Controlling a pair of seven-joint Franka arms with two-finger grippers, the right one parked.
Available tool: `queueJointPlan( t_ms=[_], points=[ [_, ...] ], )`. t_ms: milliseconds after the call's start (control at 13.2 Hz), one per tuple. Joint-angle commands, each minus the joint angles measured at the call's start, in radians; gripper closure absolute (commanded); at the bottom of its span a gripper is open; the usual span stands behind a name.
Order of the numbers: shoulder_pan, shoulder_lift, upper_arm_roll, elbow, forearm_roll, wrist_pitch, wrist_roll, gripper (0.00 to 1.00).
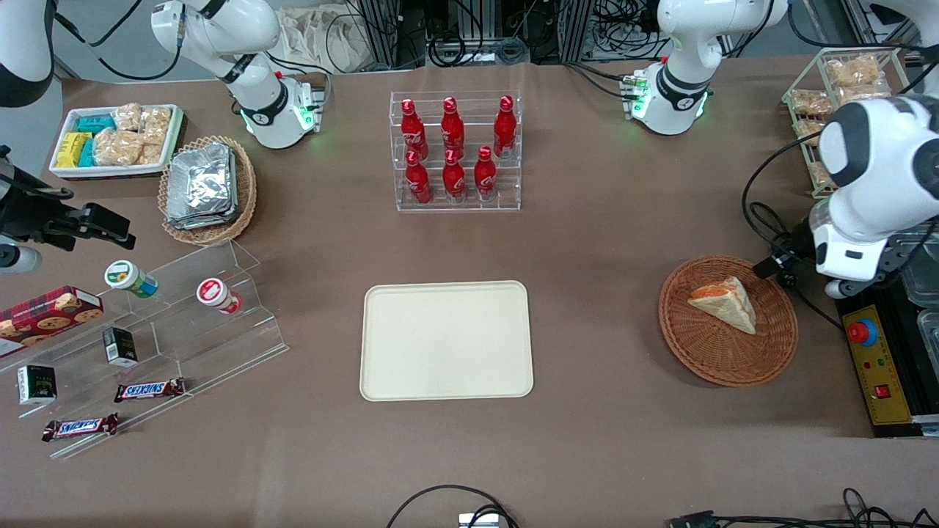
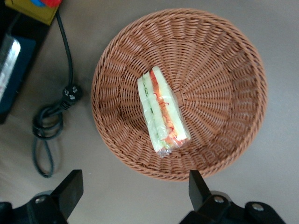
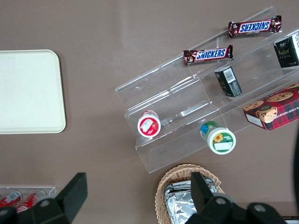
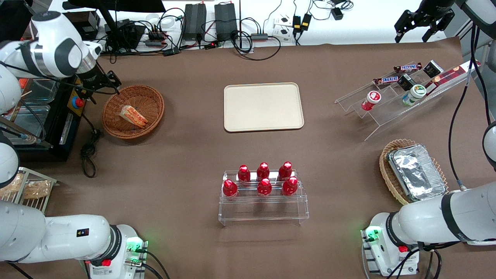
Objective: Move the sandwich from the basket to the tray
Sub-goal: 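Lower the open left gripper around the triangular sandwich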
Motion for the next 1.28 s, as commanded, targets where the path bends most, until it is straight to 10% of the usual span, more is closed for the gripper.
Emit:
queueJointPlan(
  t_ms=[0, 1208],
  points=[
    [-0.001, 0.013, -0.001, -0.044, 0.015, 0.068, -0.138, 0.0],
    [-0.01, 0.236, -0.001, -0.164, 0.014, 0.508, -0.359, 0.0]
  ],
)
